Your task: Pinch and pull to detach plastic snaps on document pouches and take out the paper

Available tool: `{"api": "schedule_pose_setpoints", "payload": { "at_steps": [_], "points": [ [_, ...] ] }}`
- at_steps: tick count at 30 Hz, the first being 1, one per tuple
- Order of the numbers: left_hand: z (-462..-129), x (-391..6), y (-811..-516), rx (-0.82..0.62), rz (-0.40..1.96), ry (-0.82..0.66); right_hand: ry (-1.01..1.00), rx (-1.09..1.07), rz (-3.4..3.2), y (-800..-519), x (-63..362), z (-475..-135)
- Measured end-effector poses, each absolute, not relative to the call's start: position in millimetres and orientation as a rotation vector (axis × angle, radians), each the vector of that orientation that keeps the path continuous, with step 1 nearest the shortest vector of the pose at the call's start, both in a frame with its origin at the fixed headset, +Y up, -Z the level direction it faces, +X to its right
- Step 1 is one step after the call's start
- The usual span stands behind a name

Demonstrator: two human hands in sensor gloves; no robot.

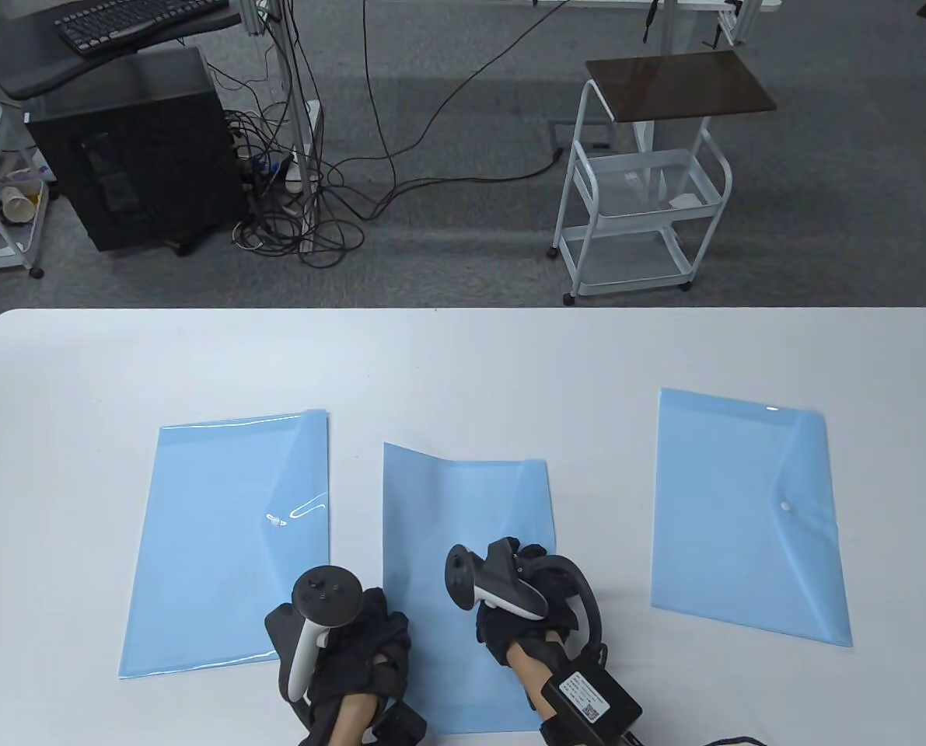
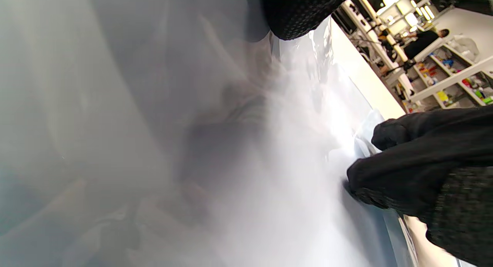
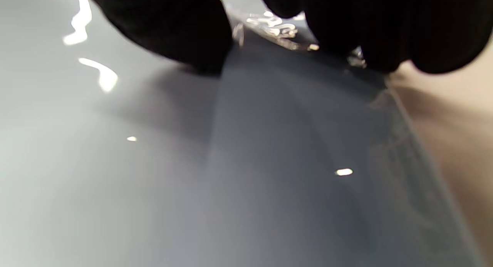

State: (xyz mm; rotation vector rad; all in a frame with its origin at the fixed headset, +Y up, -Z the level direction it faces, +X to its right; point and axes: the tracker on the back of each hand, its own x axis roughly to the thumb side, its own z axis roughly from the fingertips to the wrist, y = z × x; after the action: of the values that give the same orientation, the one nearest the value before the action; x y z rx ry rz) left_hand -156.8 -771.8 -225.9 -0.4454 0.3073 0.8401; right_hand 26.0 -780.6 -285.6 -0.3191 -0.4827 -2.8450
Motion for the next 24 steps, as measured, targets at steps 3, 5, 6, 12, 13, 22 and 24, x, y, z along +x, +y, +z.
{"api": "schedule_pose_setpoints", "payload": {
  "at_steps": [3, 5, 6, 12, 13, 22, 24],
  "points": [
    [-225.6, -157.1, -771.8, -0.444, 0.835, 0.306, -0.421, -0.325, -2.805, -785.1, 19.3, -285.1],
    [-225.6, -157.2, -772.1, -0.445, 0.836, 0.306, -0.367, -0.307, -2.787, -784.7, 19.4, -286.6],
    [-225.7, -157.2, -772.2, -0.446, 0.838, 0.304, -0.311, -0.281, -2.809, -784.2, 21.0, -286.7],
    [-226.1, -156.5, -772.0, -0.444, 0.827, 0.301, -0.292, -0.261, -2.845, -781.9, 25.2, -289.7],
    [-226.1, -156.3, -771.8, -0.446, 0.824, 0.298, -0.284, -0.262, -2.841, -781.8, 24.8, -289.8],
    [-226.8, -156.5, -770.8, -0.46, 0.798, 0.277, -0.186, -0.269, -2.805, -786.2, 20.2, -294.8],
    [-226.9, -156.6, -770.8, -0.461, 0.8, 0.276, -0.162, -0.277, -2.79, -787.4, 19.4, -295.0]
  ]
}}
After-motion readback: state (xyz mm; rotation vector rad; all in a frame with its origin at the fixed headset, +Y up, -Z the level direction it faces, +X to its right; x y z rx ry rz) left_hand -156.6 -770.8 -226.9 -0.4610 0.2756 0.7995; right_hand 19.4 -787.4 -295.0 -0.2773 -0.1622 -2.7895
